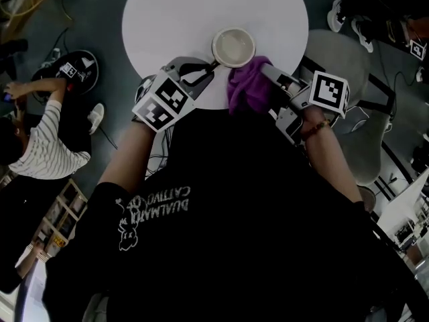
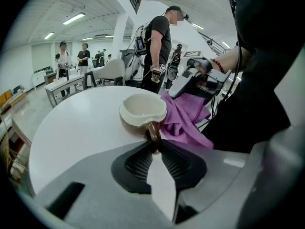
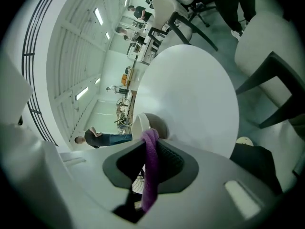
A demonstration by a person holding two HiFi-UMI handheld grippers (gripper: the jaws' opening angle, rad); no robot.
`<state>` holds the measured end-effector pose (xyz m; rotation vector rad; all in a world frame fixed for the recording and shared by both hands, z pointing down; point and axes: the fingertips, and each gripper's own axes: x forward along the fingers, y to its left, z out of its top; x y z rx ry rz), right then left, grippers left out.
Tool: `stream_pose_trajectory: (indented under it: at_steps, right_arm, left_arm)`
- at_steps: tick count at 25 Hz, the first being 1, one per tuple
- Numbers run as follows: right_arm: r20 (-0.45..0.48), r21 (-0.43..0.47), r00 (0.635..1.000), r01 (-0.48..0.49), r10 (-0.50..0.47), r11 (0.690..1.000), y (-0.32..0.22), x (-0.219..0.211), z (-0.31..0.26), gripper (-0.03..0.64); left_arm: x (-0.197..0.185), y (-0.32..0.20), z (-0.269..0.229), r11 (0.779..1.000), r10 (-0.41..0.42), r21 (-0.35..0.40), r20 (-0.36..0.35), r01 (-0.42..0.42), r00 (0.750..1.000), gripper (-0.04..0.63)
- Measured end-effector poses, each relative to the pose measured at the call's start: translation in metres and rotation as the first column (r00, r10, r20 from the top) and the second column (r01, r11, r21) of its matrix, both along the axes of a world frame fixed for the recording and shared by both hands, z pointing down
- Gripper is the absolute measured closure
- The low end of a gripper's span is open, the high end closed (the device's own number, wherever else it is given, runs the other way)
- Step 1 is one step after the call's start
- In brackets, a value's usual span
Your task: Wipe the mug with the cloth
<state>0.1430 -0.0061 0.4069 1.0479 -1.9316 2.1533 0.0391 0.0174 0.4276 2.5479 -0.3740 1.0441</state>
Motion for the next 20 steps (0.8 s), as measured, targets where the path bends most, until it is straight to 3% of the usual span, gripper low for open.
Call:
stream_pose_trajectory:
  at_steps: [12,20]
  right_arm:
    - [-0.13,-0.022,0.987,-0.095,0.091,0.995,-0.01,0.004,0.006,0.557]
    - [-0.252,0.033,0.965,-0.068,0.074,0.997,-0.018,0.01,-0.003,0.557]
  left_arm:
    - [-0.001,0.0,0.001,0.987,0.16,-0.031,-0.005,-0.16,0.987,0.533]
    - [-0.001,0.009,-0.002,0.973,0.229,-0.033,-0.016,-0.229,0.973,0.534]
